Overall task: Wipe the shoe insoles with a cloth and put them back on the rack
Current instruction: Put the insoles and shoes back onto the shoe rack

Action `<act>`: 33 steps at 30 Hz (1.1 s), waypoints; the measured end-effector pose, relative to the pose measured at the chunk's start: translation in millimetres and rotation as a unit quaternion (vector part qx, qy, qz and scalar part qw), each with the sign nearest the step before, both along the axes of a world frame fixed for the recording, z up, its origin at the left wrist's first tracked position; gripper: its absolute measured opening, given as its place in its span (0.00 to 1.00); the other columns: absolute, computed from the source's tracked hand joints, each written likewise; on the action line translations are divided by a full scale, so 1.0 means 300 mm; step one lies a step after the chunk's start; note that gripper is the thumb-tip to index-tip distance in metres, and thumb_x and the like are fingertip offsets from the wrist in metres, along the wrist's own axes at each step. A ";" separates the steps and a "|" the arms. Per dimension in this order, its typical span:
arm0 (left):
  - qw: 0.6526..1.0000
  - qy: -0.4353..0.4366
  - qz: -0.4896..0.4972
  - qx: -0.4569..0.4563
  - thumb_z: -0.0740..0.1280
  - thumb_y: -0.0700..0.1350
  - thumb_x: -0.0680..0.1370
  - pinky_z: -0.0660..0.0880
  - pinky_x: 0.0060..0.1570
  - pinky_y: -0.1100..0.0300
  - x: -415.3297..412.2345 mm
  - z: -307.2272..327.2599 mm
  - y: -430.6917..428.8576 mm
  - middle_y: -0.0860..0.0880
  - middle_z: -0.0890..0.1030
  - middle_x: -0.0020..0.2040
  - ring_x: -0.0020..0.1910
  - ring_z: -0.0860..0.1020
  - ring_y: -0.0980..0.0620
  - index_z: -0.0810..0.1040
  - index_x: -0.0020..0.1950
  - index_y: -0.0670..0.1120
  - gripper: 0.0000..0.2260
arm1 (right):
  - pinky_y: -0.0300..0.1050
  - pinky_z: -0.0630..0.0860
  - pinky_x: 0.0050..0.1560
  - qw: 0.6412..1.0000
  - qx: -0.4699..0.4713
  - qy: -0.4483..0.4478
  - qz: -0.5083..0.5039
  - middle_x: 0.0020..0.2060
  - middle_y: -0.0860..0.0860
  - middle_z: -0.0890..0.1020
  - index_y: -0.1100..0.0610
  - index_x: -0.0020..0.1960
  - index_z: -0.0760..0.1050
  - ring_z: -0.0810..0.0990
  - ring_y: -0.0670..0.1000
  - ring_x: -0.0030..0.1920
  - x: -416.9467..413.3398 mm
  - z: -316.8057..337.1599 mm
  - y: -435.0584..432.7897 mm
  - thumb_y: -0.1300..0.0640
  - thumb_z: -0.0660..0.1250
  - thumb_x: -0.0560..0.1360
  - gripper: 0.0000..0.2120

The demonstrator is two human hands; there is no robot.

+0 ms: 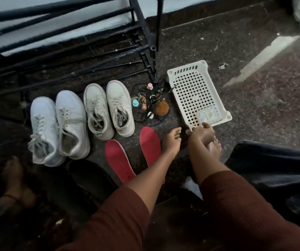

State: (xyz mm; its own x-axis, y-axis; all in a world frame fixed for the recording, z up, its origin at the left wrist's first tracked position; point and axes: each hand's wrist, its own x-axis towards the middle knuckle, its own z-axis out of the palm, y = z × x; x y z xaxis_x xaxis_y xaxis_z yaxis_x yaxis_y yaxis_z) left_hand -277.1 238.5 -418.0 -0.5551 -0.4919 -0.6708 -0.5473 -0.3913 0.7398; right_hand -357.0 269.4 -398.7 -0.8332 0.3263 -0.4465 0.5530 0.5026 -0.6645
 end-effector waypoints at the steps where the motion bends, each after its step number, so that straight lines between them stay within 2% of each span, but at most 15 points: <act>1: 1.000 -0.001 0.020 0.001 0.57 0.27 0.78 0.68 0.65 0.58 0.032 0.005 -0.006 0.42 0.73 0.67 0.67 0.71 0.46 0.70 0.69 0.38 0.20 | 0.50 0.76 0.57 1.000 0.001 -0.003 0.030 0.47 0.56 0.83 0.52 0.52 0.80 0.80 0.56 0.51 0.038 -0.010 -0.011 0.64 0.59 0.72 0.15; 3: 0.997 -0.010 0.072 0.005 0.56 0.26 0.77 0.68 0.65 0.58 0.103 0.015 -0.019 0.41 0.73 0.66 0.67 0.71 0.45 0.70 0.68 0.36 0.20 | 0.45 0.73 0.58 0.994 0.020 -0.011 0.106 0.50 0.57 0.82 0.56 0.54 0.80 0.79 0.57 0.53 0.139 0.008 -0.037 0.64 0.61 0.73 0.14; 7: 0.987 -0.040 0.154 -0.018 0.55 0.27 0.77 0.68 0.65 0.58 0.282 0.026 -0.056 0.40 0.75 0.64 0.65 0.73 0.45 0.72 0.66 0.36 0.19 | 0.43 0.68 0.57 0.972 0.025 -0.029 0.233 0.54 0.59 0.80 0.61 0.57 0.79 0.77 0.58 0.57 0.361 0.034 -0.071 0.65 0.62 0.74 0.14; 10: 0.970 -0.075 0.224 -0.058 0.57 0.27 0.76 0.69 0.65 0.55 0.444 0.039 -0.100 0.40 0.77 0.62 0.63 0.75 0.44 0.74 0.64 0.36 0.18 | 0.46 0.69 0.55 0.941 0.038 -0.051 0.331 0.53 0.61 0.80 0.61 0.56 0.79 0.77 0.59 0.56 0.535 0.023 -0.088 0.63 0.65 0.73 0.12; 12: 0.952 -0.123 0.263 -0.097 0.58 0.29 0.76 0.69 0.62 0.58 0.560 0.045 -0.131 0.42 0.78 0.61 0.62 0.76 0.44 0.76 0.63 0.39 0.18 | 0.47 0.71 0.51 0.912 0.046 -0.059 0.402 0.49 0.61 0.81 0.60 0.51 0.80 0.78 0.61 0.53 0.644 0.020 -0.097 0.62 0.65 0.72 0.09; 14: 0.931 -0.187 0.290 -0.118 0.60 0.31 0.75 0.69 0.59 0.59 0.677 0.046 -0.158 0.42 0.79 0.61 0.61 0.76 0.44 0.76 0.64 0.41 0.19 | 0.47 0.71 0.47 0.870 0.052 -0.071 0.485 0.48 0.61 0.82 0.61 0.49 0.80 0.79 0.60 0.51 0.741 0.016 -0.105 0.62 0.65 0.72 0.08; 17: 0.906 -0.217 0.348 -0.106 0.63 0.30 0.73 0.68 0.62 0.54 0.843 0.010 -0.195 0.38 0.78 0.61 0.62 0.75 0.41 0.72 0.67 0.39 0.22 | 0.48 0.73 0.50 0.797 0.050 -0.092 0.595 0.51 0.61 0.82 0.62 0.55 0.78 0.79 0.60 0.53 0.859 -0.009 -0.116 0.61 0.66 0.73 0.12; 20: 0.872 -0.295 0.383 -0.074 0.69 0.33 0.72 0.63 0.66 0.54 0.984 -0.015 -0.212 0.37 0.70 0.68 0.68 0.69 0.40 0.62 0.73 0.40 0.31 | 0.50 0.75 0.52 0.735 0.101 -0.115 0.661 0.52 0.60 0.81 0.60 0.57 0.77 0.79 0.60 0.54 0.937 -0.052 -0.125 0.56 0.68 0.73 0.14; 22: 0.846 -0.340 0.407 -0.048 0.72 0.36 0.71 0.59 0.69 0.53 1.062 -0.027 -0.212 0.36 0.63 0.72 0.71 0.64 0.39 0.57 0.75 0.42 0.37 | 0.51 0.73 0.54 0.681 0.149 -0.115 0.708 0.55 0.59 0.79 0.60 0.58 0.74 0.76 0.60 0.57 0.969 -0.085 -0.122 0.54 0.67 0.73 0.16; 25: 0.814 -0.391 0.429 0.006 0.76 0.41 0.69 0.61 0.69 0.49 1.148 -0.060 -0.196 0.37 0.60 0.73 0.71 0.62 0.39 0.54 0.76 0.44 0.42 | 0.51 0.71 0.55 0.599 0.213 -0.093 0.766 0.58 0.58 0.74 0.60 0.61 0.69 0.73 0.60 0.60 1.002 -0.122 -0.108 0.54 0.64 0.76 0.16; 28: 0.806 -0.384 0.448 0.049 0.77 0.40 0.67 0.66 0.67 0.48 1.189 -0.096 -0.177 0.38 0.61 0.72 0.69 0.65 0.39 0.54 0.75 0.45 0.43 | 0.50 0.71 0.56 0.540 0.275 -0.025 0.795 0.60 0.59 0.72 0.61 0.64 0.64 0.73 0.60 0.60 1.036 -0.147 -0.104 0.60 0.57 0.78 0.15; 30: 0.804 -0.363 0.467 0.065 0.76 0.37 0.68 0.68 0.64 0.50 1.195 -0.107 -0.171 0.38 0.63 0.71 0.67 0.68 0.40 0.56 0.74 0.44 0.41 | 0.50 0.71 0.55 0.536 0.292 0.005 0.792 0.60 0.61 0.72 0.63 0.65 0.61 0.73 0.61 0.59 1.057 -0.163 -0.109 0.64 0.52 0.78 0.16; 33: 0.800 -0.344 0.487 0.063 0.74 0.34 0.69 0.69 0.61 0.53 1.202 -0.127 -0.179 0.39 0.69 0.67 0.63 0.71 0.40 0.60 0.71 0.43 0.35 | 0.51 0.72 0.55 0.564 0.292 -0.006 0.772 0.59 0.61 0.72 0.63 0.68 0.57 0.75 0.61 0.58 1.071 -0.179 -0.123 0.68 0.50 0.78 0.19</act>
State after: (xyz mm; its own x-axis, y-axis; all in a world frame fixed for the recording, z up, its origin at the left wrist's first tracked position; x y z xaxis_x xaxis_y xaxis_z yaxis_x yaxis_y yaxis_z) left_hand 83.4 184.7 -456.3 0.5735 -0.3697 -0.7311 -0.1972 -0.9285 0.3147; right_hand -35.6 232.6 -452.5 -0.3226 -0.6897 -0.6482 -0.8418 0.5221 -0.1367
